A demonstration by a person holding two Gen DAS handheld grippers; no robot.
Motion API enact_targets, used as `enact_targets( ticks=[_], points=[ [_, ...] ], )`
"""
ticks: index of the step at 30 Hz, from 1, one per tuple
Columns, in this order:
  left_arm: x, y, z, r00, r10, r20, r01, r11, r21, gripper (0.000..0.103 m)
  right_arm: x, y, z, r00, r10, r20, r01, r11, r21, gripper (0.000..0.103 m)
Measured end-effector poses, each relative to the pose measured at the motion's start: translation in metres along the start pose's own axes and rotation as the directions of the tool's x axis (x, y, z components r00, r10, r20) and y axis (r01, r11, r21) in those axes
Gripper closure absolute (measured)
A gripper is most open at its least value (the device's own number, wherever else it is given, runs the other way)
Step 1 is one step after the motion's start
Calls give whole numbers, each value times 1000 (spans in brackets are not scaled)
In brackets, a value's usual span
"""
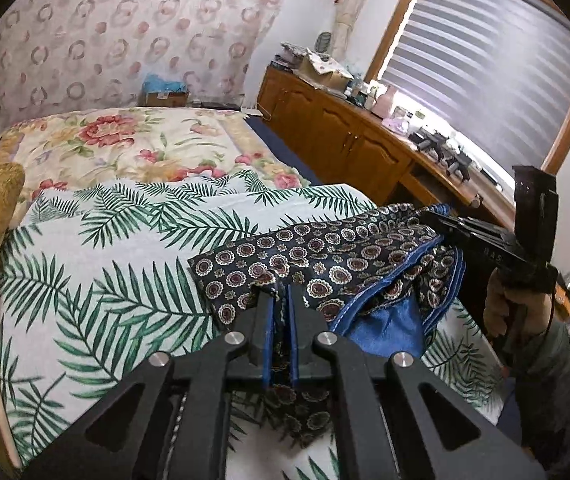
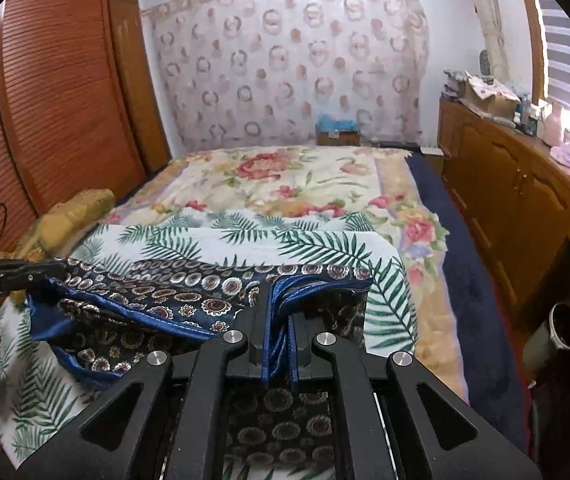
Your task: Fold small clothes
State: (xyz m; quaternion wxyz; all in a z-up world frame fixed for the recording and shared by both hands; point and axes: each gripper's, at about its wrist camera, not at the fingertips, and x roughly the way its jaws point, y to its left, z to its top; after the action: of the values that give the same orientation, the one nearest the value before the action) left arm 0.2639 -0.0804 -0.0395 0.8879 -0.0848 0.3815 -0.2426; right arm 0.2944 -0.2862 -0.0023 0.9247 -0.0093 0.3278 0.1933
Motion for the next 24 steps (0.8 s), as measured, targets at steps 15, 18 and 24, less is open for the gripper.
enact_targets(
  ticks=[15,18,24],
  points=[
    [-30,2,12,998,34,45,-37,996,77,79,-18,-20,8,996,-71,51,71,997,-2,53],
    [-33,9,8,998,50,28,-52,994,93,78,-26,-24,0,996,-84,41,84,996,-3,49],
    [-19,24,-19,996,34,-80,-27,996,84,77,-31,-35,-28,991,-133,-25,133,991,-6,49]
  ],
)
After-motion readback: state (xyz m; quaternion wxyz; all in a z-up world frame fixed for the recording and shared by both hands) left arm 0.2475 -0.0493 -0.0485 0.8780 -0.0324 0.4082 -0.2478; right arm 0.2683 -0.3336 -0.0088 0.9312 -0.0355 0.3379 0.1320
